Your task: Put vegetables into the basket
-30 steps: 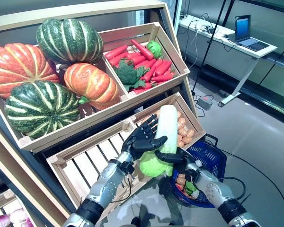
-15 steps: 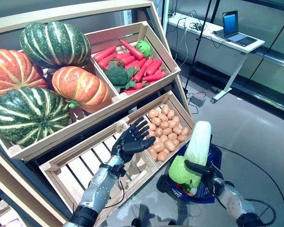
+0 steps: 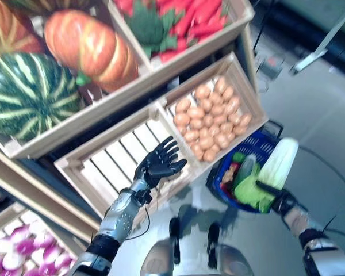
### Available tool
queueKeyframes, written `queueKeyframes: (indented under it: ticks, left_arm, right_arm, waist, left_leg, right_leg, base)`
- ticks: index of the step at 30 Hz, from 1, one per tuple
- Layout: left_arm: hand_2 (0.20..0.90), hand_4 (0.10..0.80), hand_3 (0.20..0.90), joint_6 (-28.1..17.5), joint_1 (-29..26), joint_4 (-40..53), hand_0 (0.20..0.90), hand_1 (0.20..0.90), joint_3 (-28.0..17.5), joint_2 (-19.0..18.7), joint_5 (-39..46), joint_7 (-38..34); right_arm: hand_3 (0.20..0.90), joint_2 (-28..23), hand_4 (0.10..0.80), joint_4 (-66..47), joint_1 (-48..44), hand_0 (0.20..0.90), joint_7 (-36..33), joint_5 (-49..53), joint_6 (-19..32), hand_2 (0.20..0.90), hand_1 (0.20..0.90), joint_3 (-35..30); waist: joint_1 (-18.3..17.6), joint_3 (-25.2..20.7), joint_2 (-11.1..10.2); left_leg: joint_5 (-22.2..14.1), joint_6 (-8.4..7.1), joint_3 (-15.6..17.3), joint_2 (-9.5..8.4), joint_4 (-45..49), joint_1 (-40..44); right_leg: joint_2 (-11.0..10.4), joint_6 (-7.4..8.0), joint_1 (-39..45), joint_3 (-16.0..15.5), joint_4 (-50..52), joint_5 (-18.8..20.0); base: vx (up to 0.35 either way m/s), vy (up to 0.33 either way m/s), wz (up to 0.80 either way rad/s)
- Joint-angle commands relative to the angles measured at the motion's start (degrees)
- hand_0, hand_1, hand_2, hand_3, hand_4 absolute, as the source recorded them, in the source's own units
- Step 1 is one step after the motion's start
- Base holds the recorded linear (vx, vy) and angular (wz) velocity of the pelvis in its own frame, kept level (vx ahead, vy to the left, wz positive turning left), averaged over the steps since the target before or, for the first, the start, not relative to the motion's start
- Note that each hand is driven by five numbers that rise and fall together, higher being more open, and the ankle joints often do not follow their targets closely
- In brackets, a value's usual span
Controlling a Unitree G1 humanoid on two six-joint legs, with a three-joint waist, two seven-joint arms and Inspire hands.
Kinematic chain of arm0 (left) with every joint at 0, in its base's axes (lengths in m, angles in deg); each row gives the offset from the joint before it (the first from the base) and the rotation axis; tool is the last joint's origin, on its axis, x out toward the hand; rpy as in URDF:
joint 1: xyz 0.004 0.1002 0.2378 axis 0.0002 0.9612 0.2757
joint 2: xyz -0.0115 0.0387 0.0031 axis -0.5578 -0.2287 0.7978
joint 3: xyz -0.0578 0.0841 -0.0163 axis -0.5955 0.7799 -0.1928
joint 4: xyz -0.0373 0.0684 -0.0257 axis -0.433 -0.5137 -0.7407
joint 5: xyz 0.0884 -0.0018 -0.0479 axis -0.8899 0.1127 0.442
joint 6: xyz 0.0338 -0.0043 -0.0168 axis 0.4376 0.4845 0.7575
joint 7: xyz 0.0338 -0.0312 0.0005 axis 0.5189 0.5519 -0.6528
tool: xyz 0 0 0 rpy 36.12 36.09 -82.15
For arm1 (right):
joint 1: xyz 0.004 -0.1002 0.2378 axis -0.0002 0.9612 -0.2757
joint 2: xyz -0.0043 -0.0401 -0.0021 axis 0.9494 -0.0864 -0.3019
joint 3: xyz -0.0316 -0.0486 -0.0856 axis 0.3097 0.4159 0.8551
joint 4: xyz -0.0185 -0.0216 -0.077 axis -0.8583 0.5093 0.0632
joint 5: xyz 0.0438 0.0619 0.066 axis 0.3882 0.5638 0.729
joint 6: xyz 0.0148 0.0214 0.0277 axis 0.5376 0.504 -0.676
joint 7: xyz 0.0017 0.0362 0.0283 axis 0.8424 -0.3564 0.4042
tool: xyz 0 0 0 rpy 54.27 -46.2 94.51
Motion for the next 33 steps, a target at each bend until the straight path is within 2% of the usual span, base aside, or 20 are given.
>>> queueKeyframes:
  ticks: [1,7,12,16,17,20,22,24,25,26,27,33]
  left_arm:
    - [0.900,0.800,0.900,-7.84,-3.40,5.10,0.900,0.900,0.74,0.51,2.14,0.24]
    - [0.900,0.800,0.900,-9.85,-2.90,5.41,0.900,0.900,1.40,-0.02,1.73,-1.11]
    - [0.900,0.800,0.900,-11.12,-2.87,6.18,0.900,0.900,1.21,-0.77,1.67,-2.12]
    - [0.900,0.800,0.900,-11.41,-2.49,6.84,0.900,0.900,0.85,-1.00,2.75,-2.40]
    - [0.900,0.800,0.900,-11.51,-2.38,6.86,0.900,0.900,0.90,-0.95,2.76,-2.38]
    - [0.900,0.800,0.900,-12.05,-2.65,7.11,0.900,0.900,1.37,-0.73,3.10,-2.35]
    - [0.900,0.800,0.900,-11.95,-2.67,7.08,0.900,0.900,1.49,-0.76,3.26,-2.10]
    - [0.900,0.800,0.900,-12.01,-2.79,7.00,0.900,0.900,1.63,-0.78,3.22,-2.05]
    - [0.900,0.800,0.900,-12.23,-2.73,6.86,0.900,0.900,1.85,-0.80,3.29,-1.96]
    - [0.900,0.800,0.900,-12.42,-2.79,6.93,0.900,0.900,2.11,-0.81,3.30,-1.89]
    - [0.900,0.800,0.900,-12.38,-2.83,7.00,0.900,0.900,2.08,-0.92,3.45,-1.68]
    - [0.900,0.800,0.900,-12.45,-2.73,7.29,0.900,0.900,2.19,-1.15,3.71,-1.24]
  right_arm:
    - [0.300,-6.83,0.400,-1.03,-5.29,0.300,-1.85,0.58,4.66,0.300,0.300,-1.43]
    - [0.300,-9.34,0.400,-0.95,-8.80,0.300,-3.04,1.03,6.18,0.300,0.300,-1.19]
    - [0.300,-10.40,0.400,-3.51,-10.46,0.300,-4.92,1.07,6.17,0.300,0.300,-0.75]
    - [0.300,-11.24,0.400,-4.84,-11.39,0.300,-6.84,1.51,5.74,0.300,0.300,-1.29]
    - [0.300,-11.38,0.400,-4.82,-11.46,0.300,-6.98,1.56,5.58,0.300,0.300,-1.40]
    - [0.300,-12.24,0.400,-4.31,-12.74,0.300,-8.91,2.00,4.98,0.300,0.300,-2.09]
    - [0.300,-12.18,0.400,-3.97,-12.83,0.300,-9.33,4.00,4.72,0.300,0.300,-2.43]
    - [0.300,-11.85,0.400,-4.05,-12.91,0.300,-9.93,4.28,4.52,0.300,0.300,-2.76]
    - [0.300,-11.78,0.400,-3.73,-12.72,0.300,-10.03,4.95,4.75,0.300,0.300,-2.98]
    - [0.585,-11.71,0.590,-3.59,-12.63,0.585,-9.73,5.55,4.96,0.585,0.585,-3.17]
    - [0.900,-11.59,0.800,-3.60,-12.64,0.900,-9.80,6.07,5.06,0.900,0.900,-3.40]
    - [0.900,-11.55,0.800,-3.89,-11.64,0.900,-8.04,5.92,6.49,0.900,0.900,-4.32]
  waist:
    - [1.31,-0.62,0.11]
    - [1.57,1.98,1.16]
    - [1.00,3.07,1.16]
    - [0.75,3.54,1.30]
    - [0.85,3.64,1.34]
    - [0.56,3.68,1.63]
    - [0.62,3.68,1.75]
    - [0.52,3.68,1.77]
    - [0.57,3.68,1.83]
    - [0.53,3.68,1.88]
    - [0.51,3.68,1.92]
    - [0.18,3.68,1.91]
  left_leg:
    - [-11.50,-0.15,0.13,-1.59,15.87,-4.87]
    - [-15.52,0.91,-0.30,-2.72,26.91,-12.31]
    - [-18.93,2.18,0.87,-2.42,35.69,-17.90]
    - [-22.95,3.04,1.44,-1.82,45.27,-23.52]
    - [-22.92,2.89,1.40,-1.81,44.72,-22.78]
    - [-24.58,3.43,1.61,-1.57,49.99,-26.68]
    - [-25.18,3.45,1.55,-1.56,50.65,-26.63]
    - [-25.54,3.65,1.44,-1.54,52.73,-28.19]
    - [-25.73,3.63,1.34,-1.52,52.12,-27.42]
    - [-25.85,3.69,1.30,-1.52,52.89,-27.88]
    - [-26.15,3.79,1.30,-1.52,52.97,-27.91]
    - [-26.15,3.82,1.38,-1.16,55.24,-28.91]
  right_leg:
    - [-1.64,-5.84,-4.17,-3.36,16.54,-8.16]
    - [-4.68,-7.10,-11.47,-3.79,29.33,-12.25]
    - [-6.54,-8.06,-17.41,-3.72,38.46,-15.50]
    - [-7.22,-8.84,-23.12,-2.96,46.99,-18.78]
    - [-6.93,-8.55,-22.54,-2.79,46.33,-18.60]
    - [-7.20,-9.19,-26.61,-2.34,51.07,-20.12]
    - [-6.89,-8.90,-26.91,-1.85,51.55,-20.37]
    - [-7.09,-9.30,-28.37,-1.78,53.48,-20.98]
    - [-6.76,-8.92,-27.85,-1.55,52.91,-20.91]
    - [-6.83,-8.99,-28.26,-1.54,53.49,-21.15]
    - [-6.77,-8.98,-28.37,-1.53,53.64,-21.15]
    - [-6.98,-9.20,-29.29,-1.60,55.45,-21.62]
  base:
    - [-0.071,0.004,0.06]
    - [-0.047,-0.016,0.19]
    - [-0.048,-0.007,0.07]
    - [-0.037,-0.018,-0.07]
    - [0.005,-0.015,-0.11]
    - [-0.040,-0.014,-0.04]
    - [-0.021,-0.008,-0.02]
    - [-0.021,-0.009,0.01]
    - [0.000,0.000,0.00]
    - [0.000,0.000,0.00]
    - [-0.058,-0.015,0.00]
    - [-0.016,-0.004,0.01]
